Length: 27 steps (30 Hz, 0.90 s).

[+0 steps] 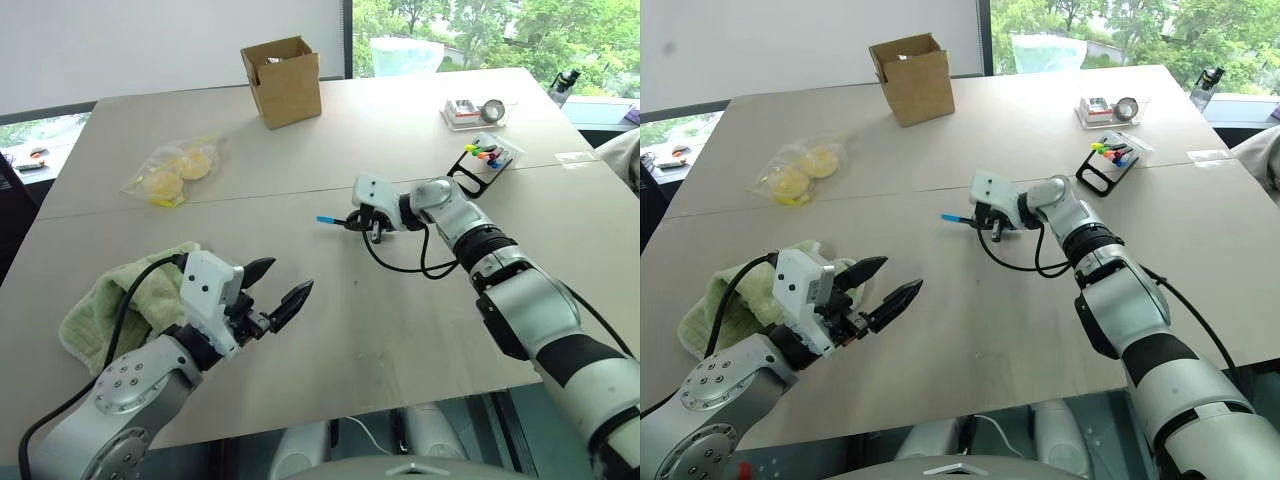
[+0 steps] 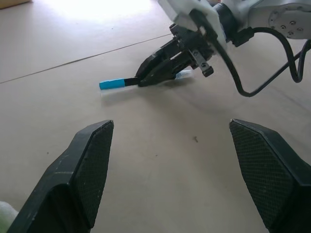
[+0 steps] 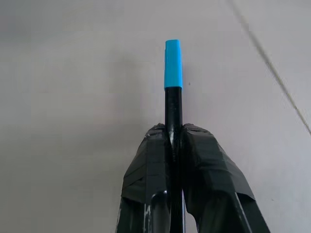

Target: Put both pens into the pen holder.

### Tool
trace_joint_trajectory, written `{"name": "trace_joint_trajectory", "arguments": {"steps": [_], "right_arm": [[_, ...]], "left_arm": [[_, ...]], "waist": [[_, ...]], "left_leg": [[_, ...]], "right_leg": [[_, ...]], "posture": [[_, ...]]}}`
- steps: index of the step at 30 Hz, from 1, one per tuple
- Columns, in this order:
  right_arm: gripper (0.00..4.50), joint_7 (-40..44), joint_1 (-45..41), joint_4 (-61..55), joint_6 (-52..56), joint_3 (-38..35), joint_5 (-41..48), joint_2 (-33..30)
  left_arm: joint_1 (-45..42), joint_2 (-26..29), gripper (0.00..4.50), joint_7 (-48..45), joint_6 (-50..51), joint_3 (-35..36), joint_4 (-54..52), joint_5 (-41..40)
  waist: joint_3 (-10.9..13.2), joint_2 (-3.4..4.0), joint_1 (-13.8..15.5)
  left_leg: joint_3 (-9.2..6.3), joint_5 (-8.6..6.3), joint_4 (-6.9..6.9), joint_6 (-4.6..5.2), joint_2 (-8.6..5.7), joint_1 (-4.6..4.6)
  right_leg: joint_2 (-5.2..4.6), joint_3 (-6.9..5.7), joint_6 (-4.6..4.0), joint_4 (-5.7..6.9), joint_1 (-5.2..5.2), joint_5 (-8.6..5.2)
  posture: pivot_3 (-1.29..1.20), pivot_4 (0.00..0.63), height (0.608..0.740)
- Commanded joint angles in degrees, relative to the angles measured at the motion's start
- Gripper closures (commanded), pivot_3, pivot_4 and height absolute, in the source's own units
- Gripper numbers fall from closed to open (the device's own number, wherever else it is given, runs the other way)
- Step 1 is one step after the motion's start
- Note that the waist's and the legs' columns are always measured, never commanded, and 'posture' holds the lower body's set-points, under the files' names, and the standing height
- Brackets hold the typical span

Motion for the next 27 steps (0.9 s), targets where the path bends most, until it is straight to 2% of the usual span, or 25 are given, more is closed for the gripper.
{"name": "trace_joint_trajectory", "arguments": {"steps": [1, 6, 9, 11, 13, 16, 22, 23, 25, 27], "right_arm": [[4.44, 1.8, 0.1, -6.5, 0.1, -9.0, 9.1, -1.5], [4.44, -4.8, 1.1, -10.7, 6.2, -17.6, 15.4, -4.9], [4.44, -7.7, 2.3, -11.9, 11.2, -18.9, 16.3, -6.1], [4.44, -7.5, 4.7, -14.6, 14.6, -16.1, 14.2, -6.6], [4.44, -4.1, 10.0, -20.3, 17.3, -6.7, 7.2, -8.4], [4.44, -4.3, 15.0, -25.6, 19.9, 3.8, -2.0, -10.9], [4.44, -1.2, 15.8, -28.9, 23.1, 8.9, -4.8, -12.3], [3.55, -0.6, 15.5, -28.6, 22.6, 9.7, -5.6, -12.8], [2.83, 1.4, 14.5, -28.0, 21.9, 11.1, -6.4, -13.4], [1.88, 0.2, 13.1, -26.4, 20.7, 11.6, -7.6, -13.2]], "left_arm": [[0.2, -0.6, 0.58, 0.5, -1.3, 0.5, -2.3, 0.2], [-0.3, -1.4, 0.58, 0.5, -1.3, -0.7, -2.0, 0.5], [-1.8, -1.6, 0.58, 0.2, -1.2, -1.4, -0.8, 0.4], [-2.8, -1.5, 0.58, -0.2, -1.1, -1.6, 0.0, 0.3], [-3.6, -1.1, 0.58, -0.9, -0.8, -1.7, 0.6, 0.3], [-4.1, -0.6, 0.58, -1.7, -0.6, -1.7, 1.1, 0.3], [-4.5, -0.2, 0.58, -2.4, -0.3, -1.7, 1.5, 0.4], [-4.5, -0.2, 0.58, -2.4, -0.3, -1.8, 1.3, 0.4], [-4.2, -0.5, 0.58, -2.2, -0.3, -2.2, 1.0, 0.7], [-3.9, -0.7, 0.58, -2.1, -0.4, -2.6, 0.8, 1.0]], "waist": [[0.0, 0.01, 0.1], [0.0, 0.0, 0.5], [0.0, -0.01, 0.3], [0.0, -0.03, 0.2], [0.0, -0.02, 0.0], [0.0, 0.04, 0.0], [-0.2, -0.06, 0.3], [-0.3, -0.09, 0.3], [-0.3, -0.06, 0.3], [-0.3, -0.07, 0.3]], "left_leg": [[-0.02, 0.0, 0.0, 0.0, 0.0, -0.02], [-0.08, 0.0, 0.03, 0.0, -0.03, -0.05], [-0.03, 0.0, 0.03, 0.0, -0.02, -0.01], [-0.02, 0.0, 0.02, 0.0, -0.01, 0.0], [0.07, 0.0, 0.01, 0.0, 0.01, 0.0], [0.09, 0.0, 0.01, 0.01, 0.01, -0.03], [0.07, 0.0, 0.05, 0.0, 0.0, 0.12], [0.07, 0.0, 0.05, 0.0, 0.0, 0.14], [0.06, 0.0, 0.06, 0.0, 0.0, 0.14], [0.06, 0.0, 0.04, 0.0, -0.01, 0.14]], "right_leg": [[-0.01, -0.03, 0.0, -0.02, 0.0, 0.0], [-0.05, -0.12, 0.0, -0.02, 0.03, 0.0], [-0.04, -0.05, 0.0, 0.03, 0.03, 0.0], [-0.03, -0.05, 0.0, 0.05, 0.03, 0.0], [-0.01, 0.04, 0.0, 0.05, 0.0, 0.0], [-0.02, 0.04, 0.0, 0.03, -0.02, 0.0], [-0.02, 0.02, -0.02, 0.09, 0.05, 0.02], [-0.03, 0.02, -0.02, 0.09, 0.08, 0.03], [-0.03, 0.01, -0.02, 0.09, 0.09, 0.03], [-0.03, 0.01, -0.02, 0.05, 0.08, 0.03]], "posture": [[0.0, 0.15, 0.74], [0.0, 0.15, 0.74], [0.0, 0.15, 0.74], [0.0, 0.15, 0.74], [0.0, 0.15, 0.74], [0.0, 0.15, 0.74], [0.0, 0.15, 0.74], [0.0, 0.15, 0.74], [0.0, 0.15, 0.74], [0.0, 0.15, 0.74]]}}
